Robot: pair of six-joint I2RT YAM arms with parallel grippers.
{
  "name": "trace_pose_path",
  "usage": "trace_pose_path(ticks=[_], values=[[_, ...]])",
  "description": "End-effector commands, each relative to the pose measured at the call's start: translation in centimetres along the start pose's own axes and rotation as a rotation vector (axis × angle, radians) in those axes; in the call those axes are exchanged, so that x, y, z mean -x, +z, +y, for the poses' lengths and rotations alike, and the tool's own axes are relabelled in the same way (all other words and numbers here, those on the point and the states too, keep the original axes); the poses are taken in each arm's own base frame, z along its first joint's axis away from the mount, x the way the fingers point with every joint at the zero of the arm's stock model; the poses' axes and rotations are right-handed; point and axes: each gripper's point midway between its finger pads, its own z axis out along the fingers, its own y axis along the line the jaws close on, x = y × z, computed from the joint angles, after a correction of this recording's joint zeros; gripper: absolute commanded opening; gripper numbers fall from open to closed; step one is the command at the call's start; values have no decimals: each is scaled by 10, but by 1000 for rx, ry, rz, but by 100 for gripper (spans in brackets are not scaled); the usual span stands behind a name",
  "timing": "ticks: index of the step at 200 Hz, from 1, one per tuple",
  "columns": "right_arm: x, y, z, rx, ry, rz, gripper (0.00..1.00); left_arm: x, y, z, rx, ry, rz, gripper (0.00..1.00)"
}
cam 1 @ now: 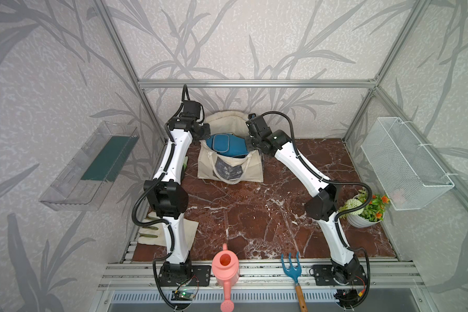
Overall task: Remove the ping pong set from the canvas bag
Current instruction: Move the canvas bag to the center of the board.
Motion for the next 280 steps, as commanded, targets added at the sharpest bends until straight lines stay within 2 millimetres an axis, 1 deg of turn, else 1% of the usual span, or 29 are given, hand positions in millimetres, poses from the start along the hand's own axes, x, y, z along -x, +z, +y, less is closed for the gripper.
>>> trace_pose_path(ticks=[1, 21, 36, 54, 62, 64, 67, 79, 82, 90, 106, 119, 122, 128, 143, 168, 169, 171, 181, 184, 189, 196, 200, 217, 226, 237, 251, 266, 280], values=[[26, -56, -29, -9, -45, -51, 0, 19, -61, -8, -33, 49, -106, 0], [21, -79, -44, -9, -47, -38, 0, 19, -85, -15, -44, 81, -139, 0], [15, -97, -52, -4, -41, -46, 0, 13, -99, -20, -50, 99, -145, 0], [-5, -113, -57, 13, -42, -61, 0, -1, -112, -30, -65, 108, -149, 0], [-17, -119, -60, 22, -29, -62, 0, -11, -114, -34, -72, 112, -142, 0], [-16, -127, -62, 25, -21, -76, 0, -14, -115, -35, -72, 113, -141, 0], [-20, -132, -64, 28, -14, -77, 0, -17, -117, -36, -74, 113, -142, 0], [-39, -146, -70, 25, 7, -66, 0, -30, -124, -40, -82, 111, -151, 0], [-44, -149, -72, 21, 11, -60, 0, -36, -122, -41, -81, 112, -142, 0], [-57, -157, -75, 18, 19, -51, 0, -45, -129, -41, -78, 107, -153, 0], [-82, -171, -79, 16, 33, -33, 0, -71, -133, -37, -65, 96, -123, 0], [-101, -182, -80, 27, 47, -20, 0, -89, -145, -34, -61, 90, -110, 0], [-106, -184, -81, 27, 51, -16, 0, -94, -145, -34, -62, 91, -105, 0], [-114, -186, -81, 29, 56, -8, 0, -100, -153, -34, -65, 90, -117, 0], [-133, -188, -81, 41, 67, 7, 0, -117, -158, -29, -60, 83, -112, 0], [-161, -176, -77, 66, 72, 56, 0, -135, -148, -25, -50, 90, -74, 0], [-161, -176, -77, 67, 72, 57, 0, -136, -147, -25, -52, 90, -73, 1], [-163, -175, -77, 69, 72, 60, 0, -136, -147, -26, -54, 91, -71, 5], [-168, -172, -74, 80, 68, 71, 0, -136, -143, -30, -74, 92, -73, 39], [-169, -172, -74, 83, 67, 72, 0, -134, -143, -31, -81, 90, -77, 46], [-171, -171, -72, 88, 64, 73, 0, -131, -142, -33, -89, 94, -83, 61], [-173, -171, -72, 91, 61, 73, 0, -123, -142, -36, -101, 97, -99, 75], [-174, -171, -72, 91, 60, 74, 0, -117, -144, -38, -107, 101, -111, 80], [-178, -173, -73, 97, 45, 72, 0, -90, -147, -46, -122, 140, -149, 89], [-181, -175, -73, 104, 33, 70, 0, -73, -149, -51, -131, 160, -161, 90], [-184, -176, -73, 111, 19, 69, 0, -59, -143, -57, -145, 187, -150, 91], [-188, -178, -72, 125, -1, 68, 0, -50, -128, -67, -176, 215, -106, 92], [-192, -178, -73, 125, -16, 77, 0, -53, -108, -82, -244, 233, -39, 92], [-196, -177, -73, 121, -21, 85, 0, -56, -100, -98, -331, 233, -3, 93]])
